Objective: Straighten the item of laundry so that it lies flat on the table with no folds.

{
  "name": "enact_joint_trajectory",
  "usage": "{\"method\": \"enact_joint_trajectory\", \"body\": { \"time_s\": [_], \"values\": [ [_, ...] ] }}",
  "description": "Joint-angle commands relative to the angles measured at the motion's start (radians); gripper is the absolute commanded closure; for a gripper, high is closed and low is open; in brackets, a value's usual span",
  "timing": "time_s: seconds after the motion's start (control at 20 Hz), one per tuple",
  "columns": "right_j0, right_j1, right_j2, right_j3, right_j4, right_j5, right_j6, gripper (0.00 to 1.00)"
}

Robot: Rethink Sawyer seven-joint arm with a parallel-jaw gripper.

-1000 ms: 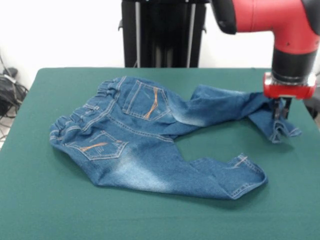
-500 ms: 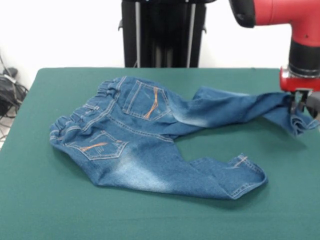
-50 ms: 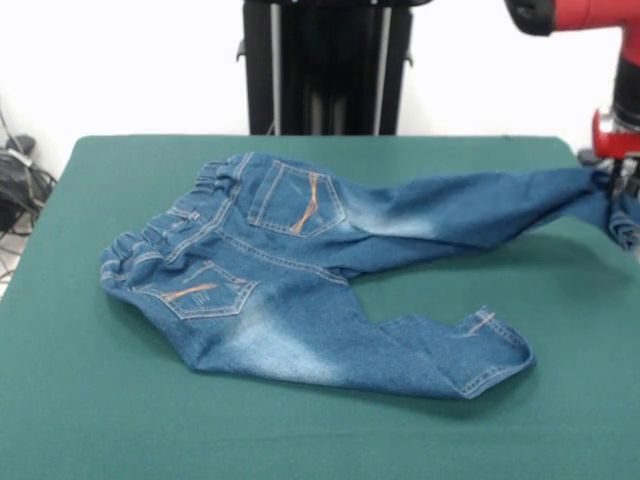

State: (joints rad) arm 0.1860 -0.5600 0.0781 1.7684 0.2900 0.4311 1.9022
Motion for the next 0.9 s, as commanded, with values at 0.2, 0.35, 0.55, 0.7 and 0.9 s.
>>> {"method": "enact_joint_trajectory", "body": {
  "time_s": [0.2,0.35,0.55,0.7,0.9],
  "values": [
    [0.027,-0.081,-0.013,-0.006,0.099,0.172,0.301,1.0],
    [0.072,-0.119,-0.038,-0.068,0.115,0.294,0.382,1.0],
    [0.096,-0.107,-0.048,-0.14,0.13,0.346,0.412,1.0],
    [0.109,-0.096,-0.062,-0.182,0.136,0.37,0.432,1.0],
    [0.087,-0.084,-0.042,-0.17,0.15,0.329,0.389,1.0]
  ]
}}
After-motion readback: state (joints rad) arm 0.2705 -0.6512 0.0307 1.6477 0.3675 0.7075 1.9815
